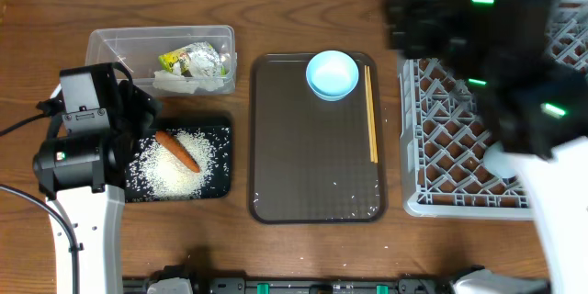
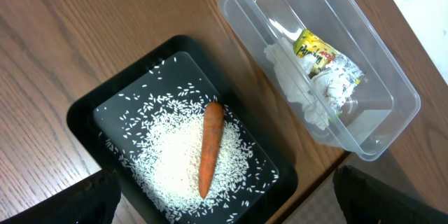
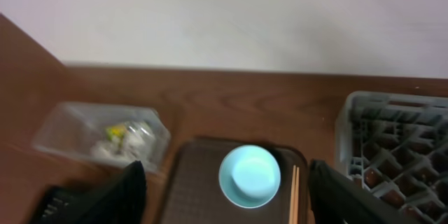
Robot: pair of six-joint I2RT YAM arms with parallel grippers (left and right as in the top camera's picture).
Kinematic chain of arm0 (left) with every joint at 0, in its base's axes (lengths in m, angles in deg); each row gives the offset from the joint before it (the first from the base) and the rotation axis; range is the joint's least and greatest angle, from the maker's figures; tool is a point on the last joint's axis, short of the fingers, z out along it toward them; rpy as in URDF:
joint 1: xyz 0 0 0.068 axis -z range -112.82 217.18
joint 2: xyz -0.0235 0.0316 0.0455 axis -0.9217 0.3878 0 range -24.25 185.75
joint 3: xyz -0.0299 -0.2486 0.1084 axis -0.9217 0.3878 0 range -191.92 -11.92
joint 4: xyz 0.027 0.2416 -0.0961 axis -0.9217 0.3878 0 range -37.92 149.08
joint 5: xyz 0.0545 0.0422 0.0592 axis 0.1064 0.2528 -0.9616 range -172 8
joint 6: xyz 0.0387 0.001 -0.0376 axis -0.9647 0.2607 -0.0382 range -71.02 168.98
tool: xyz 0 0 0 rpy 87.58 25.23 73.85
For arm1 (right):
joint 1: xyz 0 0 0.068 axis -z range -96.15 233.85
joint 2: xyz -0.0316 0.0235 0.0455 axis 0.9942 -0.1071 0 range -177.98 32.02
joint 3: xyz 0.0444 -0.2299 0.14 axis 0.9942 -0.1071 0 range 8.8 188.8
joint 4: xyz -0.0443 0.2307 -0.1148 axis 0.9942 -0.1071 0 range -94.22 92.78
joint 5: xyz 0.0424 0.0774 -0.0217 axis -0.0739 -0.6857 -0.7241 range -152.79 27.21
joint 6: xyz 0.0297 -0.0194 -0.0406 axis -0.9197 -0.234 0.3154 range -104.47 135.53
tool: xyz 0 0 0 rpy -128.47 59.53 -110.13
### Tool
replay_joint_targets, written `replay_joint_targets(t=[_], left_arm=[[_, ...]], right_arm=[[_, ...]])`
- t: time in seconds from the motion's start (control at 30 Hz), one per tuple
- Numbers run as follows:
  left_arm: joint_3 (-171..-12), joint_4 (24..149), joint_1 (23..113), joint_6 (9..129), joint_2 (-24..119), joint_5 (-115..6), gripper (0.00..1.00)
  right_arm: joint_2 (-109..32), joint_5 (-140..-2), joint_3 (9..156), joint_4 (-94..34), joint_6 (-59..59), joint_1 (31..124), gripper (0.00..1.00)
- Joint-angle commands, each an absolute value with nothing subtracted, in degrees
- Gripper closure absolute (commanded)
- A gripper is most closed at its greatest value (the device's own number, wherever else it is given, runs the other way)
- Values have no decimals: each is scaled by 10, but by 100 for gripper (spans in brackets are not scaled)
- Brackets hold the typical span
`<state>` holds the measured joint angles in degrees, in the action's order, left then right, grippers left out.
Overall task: Sort waste into correct bins and load items into the dishwasher rack
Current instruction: 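Reach the right gripper back to the blue saucer on the brown tray, then grasp the blue saucer rim with the right gripper and lift it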
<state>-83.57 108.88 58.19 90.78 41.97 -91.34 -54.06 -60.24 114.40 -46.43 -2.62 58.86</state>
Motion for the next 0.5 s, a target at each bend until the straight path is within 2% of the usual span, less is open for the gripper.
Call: replay_joint_targets(t=[0.0, 0.47], left_arm=[[-837, 1091, 578, 909, 420, -914, 1], [-837, 1091, 578, 909, 420, -914, 1]], right_arm=[[-627, -511, 1143, -456, 2, 541, 27], [-947, -529, 1143, -363, 4, 481, 36]])
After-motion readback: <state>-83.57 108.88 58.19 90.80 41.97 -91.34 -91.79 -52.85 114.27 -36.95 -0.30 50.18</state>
